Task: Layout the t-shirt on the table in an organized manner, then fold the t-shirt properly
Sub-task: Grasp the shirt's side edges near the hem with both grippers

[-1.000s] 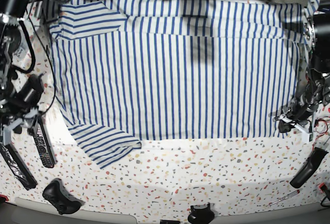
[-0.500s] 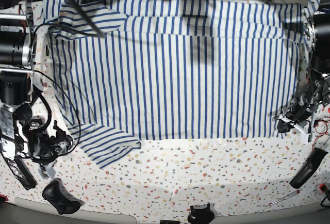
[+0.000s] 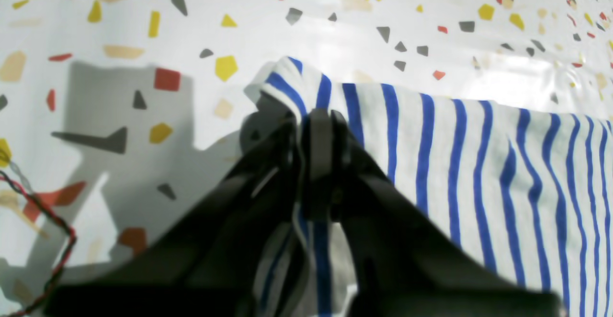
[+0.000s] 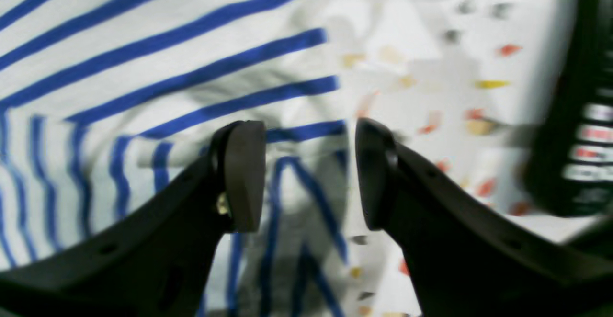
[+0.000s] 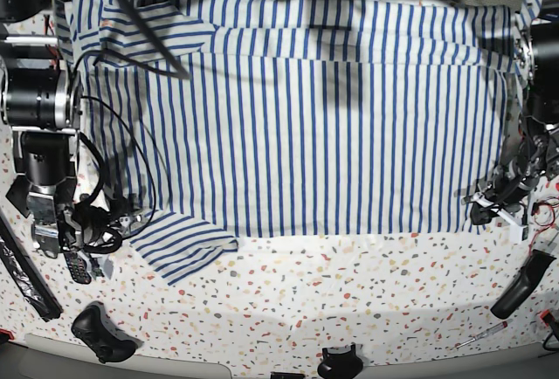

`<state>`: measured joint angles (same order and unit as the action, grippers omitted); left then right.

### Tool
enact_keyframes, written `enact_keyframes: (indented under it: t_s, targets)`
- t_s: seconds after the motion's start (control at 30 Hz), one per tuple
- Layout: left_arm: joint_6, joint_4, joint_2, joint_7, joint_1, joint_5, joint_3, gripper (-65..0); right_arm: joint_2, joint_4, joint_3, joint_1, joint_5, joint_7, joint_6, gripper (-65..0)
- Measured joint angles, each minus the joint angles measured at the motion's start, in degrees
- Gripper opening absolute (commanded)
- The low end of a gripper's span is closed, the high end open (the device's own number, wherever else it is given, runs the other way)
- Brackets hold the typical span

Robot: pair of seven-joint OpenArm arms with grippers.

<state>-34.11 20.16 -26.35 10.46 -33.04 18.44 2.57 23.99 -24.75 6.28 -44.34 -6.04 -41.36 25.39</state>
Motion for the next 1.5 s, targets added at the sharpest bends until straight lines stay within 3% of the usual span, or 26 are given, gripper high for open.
enact_keyframes:
  t_s: [0.17,0.37,0.83,0.87,0.97,1.2,1.3,1.5]
  targets:
    - [0.0,0.0,0.2,0.0,0.0,0.4,0.0,-65.0,0.3,0.0,0.0,0.0,0.1,1.6,-0.1,-40.1]
    - [0.0,0.0,0.5,-0.2,0.0,0.4,0.0,-65.0,0.3,0.1,0.0,0.2,0.0,2.4,0.2,-40.3]
    - [0.2,0.0,0.6,-0.2,0.0,0.4,0.0,-65.0,0.5,4.4,-0.1,0.5,-8.2,2.6,6.3,-40.9]
    - [0.2,0.0,0.6,-0.2,0.0,0.4,0.0,-65.0,0.5,4.4,-0.1,0.5,-9.0,2.6,6.3,-44.7]
    - [0.2,0.0,0.6,-0.2,0.0,0.4,0.0,-65.0,0.5,4.4,-0.1,0.5,-9.0,2.4,6.3,-64.4]
    - [0.2,0.0,0.7,-1.5,0.2,0.4,0.0,-65.0,0.5,3.9,-0.1,0.7,-8.9,4.5,6.7,-65.0]
    - [0.6,2.5,0.6,-0.2,0.9,1.7,0.0,-65.0,0.6,1.6,0.0,1.4,-8.5,4.3,13.2,-65.0]
    - [0.8,14.2,0.6,5.0,6.5,3.4,0.0,-65.0,2.5,-4.3,0.0,1.3,-13.8,2.1,14.5,-65.0]
